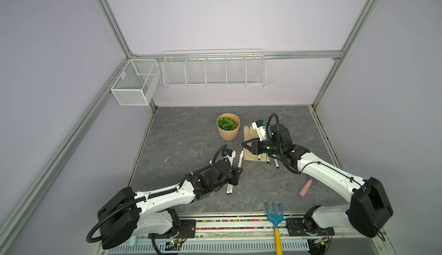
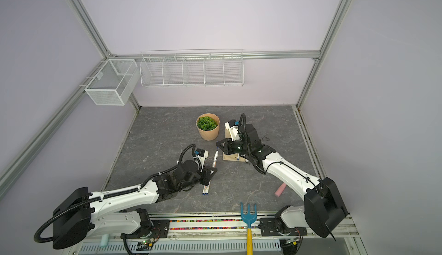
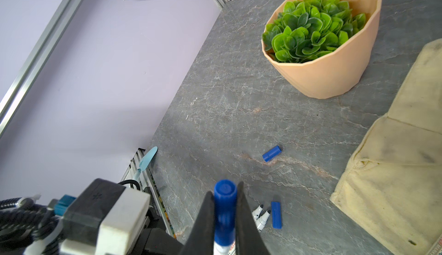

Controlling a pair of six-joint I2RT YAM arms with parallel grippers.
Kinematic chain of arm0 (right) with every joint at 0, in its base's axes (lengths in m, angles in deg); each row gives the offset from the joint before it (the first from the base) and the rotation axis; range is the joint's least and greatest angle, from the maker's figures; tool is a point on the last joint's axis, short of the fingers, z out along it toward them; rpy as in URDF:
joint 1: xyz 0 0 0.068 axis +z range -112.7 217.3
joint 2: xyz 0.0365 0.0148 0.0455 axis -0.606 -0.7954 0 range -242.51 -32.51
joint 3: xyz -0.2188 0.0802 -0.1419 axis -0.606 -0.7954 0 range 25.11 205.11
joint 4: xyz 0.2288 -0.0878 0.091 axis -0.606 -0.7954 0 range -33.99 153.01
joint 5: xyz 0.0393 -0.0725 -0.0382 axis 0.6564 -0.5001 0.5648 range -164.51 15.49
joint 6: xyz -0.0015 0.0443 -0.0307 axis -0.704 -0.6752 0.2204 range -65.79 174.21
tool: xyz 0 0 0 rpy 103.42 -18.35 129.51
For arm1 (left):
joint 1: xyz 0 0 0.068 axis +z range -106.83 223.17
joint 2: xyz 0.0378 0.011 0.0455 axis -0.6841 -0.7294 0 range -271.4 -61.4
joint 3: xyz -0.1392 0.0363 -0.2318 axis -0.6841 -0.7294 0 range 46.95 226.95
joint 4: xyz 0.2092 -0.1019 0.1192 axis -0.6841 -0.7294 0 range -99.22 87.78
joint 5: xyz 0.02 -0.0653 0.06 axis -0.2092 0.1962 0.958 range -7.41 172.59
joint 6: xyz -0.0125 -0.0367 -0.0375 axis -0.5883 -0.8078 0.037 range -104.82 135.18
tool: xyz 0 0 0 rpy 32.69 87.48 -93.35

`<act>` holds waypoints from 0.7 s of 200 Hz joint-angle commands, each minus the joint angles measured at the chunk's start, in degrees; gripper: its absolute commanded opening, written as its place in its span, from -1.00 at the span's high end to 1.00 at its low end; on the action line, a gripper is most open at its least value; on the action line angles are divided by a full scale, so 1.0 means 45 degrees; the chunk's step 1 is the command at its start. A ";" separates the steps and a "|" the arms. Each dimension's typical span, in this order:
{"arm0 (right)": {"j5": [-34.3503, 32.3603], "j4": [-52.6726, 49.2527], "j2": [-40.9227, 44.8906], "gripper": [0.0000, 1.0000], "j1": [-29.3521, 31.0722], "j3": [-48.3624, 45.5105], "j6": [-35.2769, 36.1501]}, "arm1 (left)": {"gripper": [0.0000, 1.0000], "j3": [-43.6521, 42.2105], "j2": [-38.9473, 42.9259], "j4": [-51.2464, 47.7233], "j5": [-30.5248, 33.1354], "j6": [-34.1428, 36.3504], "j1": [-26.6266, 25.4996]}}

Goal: Insert the pens into the pen caps
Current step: 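Carry the blue cap over the upright marker's tip with the right gripper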

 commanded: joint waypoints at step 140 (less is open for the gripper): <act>0.1529 0.0252 0.0220 0.86 -0.0018 -0.0054 -0.0483 | 1.00 -0.0301 0.0682 0.0345 0.0686 -0.0014 -0.0064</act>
